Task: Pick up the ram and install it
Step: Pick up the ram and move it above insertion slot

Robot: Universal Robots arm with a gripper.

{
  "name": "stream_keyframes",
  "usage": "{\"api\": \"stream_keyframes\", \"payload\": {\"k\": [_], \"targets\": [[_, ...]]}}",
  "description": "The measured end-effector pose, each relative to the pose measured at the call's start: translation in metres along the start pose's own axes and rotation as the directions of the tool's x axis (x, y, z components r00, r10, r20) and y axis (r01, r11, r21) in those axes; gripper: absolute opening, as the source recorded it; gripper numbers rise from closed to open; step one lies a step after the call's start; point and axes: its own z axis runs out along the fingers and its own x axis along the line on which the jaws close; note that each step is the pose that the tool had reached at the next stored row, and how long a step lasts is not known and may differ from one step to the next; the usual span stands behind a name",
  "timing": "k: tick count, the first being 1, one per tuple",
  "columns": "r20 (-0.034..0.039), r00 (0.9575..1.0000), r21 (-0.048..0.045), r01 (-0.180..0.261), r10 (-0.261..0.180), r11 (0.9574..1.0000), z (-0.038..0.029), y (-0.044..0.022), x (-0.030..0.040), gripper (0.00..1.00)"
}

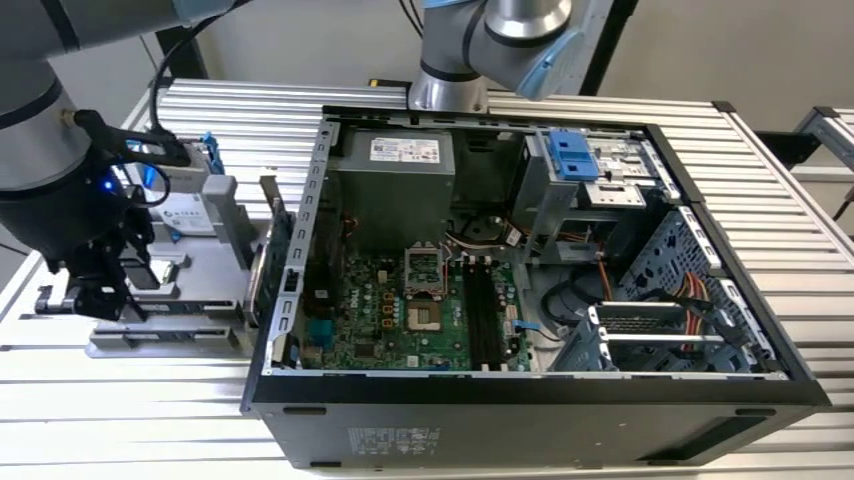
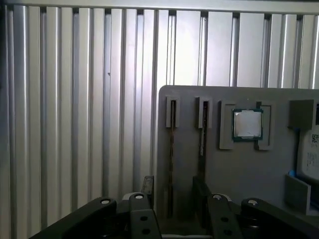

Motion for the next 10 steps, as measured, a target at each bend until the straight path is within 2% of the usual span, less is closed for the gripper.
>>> {"api": "stream_keyframes", "payload": {"k": [10], "targets": [[-0.0001, 0.9999, 0.0, 0.012, -0.012, 0.9999, 0.0182, -0.0006, 0.0001, 1.0]]}}
